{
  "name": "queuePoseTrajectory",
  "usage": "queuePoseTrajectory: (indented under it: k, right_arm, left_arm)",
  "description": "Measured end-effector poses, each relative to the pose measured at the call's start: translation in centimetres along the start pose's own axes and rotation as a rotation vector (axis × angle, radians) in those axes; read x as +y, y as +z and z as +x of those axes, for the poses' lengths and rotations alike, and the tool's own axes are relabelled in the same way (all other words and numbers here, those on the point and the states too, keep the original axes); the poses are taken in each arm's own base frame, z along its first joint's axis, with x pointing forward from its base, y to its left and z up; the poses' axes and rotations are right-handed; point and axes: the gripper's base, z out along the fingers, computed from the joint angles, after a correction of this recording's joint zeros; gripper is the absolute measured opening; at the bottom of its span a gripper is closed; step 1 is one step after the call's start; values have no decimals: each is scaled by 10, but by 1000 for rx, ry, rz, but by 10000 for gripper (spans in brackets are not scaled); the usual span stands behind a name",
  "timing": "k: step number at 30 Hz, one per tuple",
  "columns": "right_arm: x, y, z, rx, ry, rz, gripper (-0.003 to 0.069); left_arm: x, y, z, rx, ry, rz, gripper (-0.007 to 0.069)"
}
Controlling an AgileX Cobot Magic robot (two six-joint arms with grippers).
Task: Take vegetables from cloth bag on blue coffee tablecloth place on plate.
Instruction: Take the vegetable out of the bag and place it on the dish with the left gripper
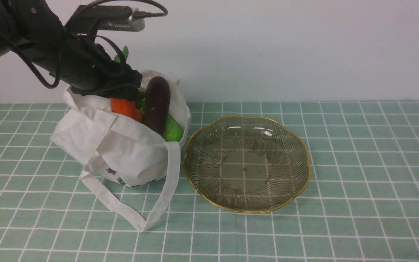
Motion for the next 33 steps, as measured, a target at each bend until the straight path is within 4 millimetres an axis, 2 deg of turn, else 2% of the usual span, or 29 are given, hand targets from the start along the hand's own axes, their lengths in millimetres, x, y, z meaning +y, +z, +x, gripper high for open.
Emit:
queuePoseTrajectory:
  k: [5, 8, 19, 22, 24, 26, 32, 33]
  right_arm:
    - [0, 0, 0, 0, 0, 0, -10]
    - [0, 0, 0, 0, 0, 0, -10]
    - [0, 0, 0, 0, 0, 0, -10]
    - [0, 0, 0, 0, 0, 0, -10]
    - [0, 0, 0, 0, 0, 0, -10]
    - [0, 0, 0, 0, 0, 0, -10]
    - [0, 0, 0, 0, 0, 0, -10]
    - [0, 0, 0, 0, 0, 0, -10]
  left_arm:
    - [2, 13, 3, 31, -3, 9, 516]
    - [1, 15, 3, 32, -13, 21, 539]
    - [-27, 16, 3, 38, 205, 39, 542]
    - [-29, 6, 3, 35, 209, 28, 542]
    - [-35, -7, 4, 46, 204, 45, 542]
    - [-43, -11, 5, 54, 215, 59, 542]
    - [-47, 1, 9, 94, 211, 73, 542]
    - [-46, 9, 11, 115, 207, 72, 542]
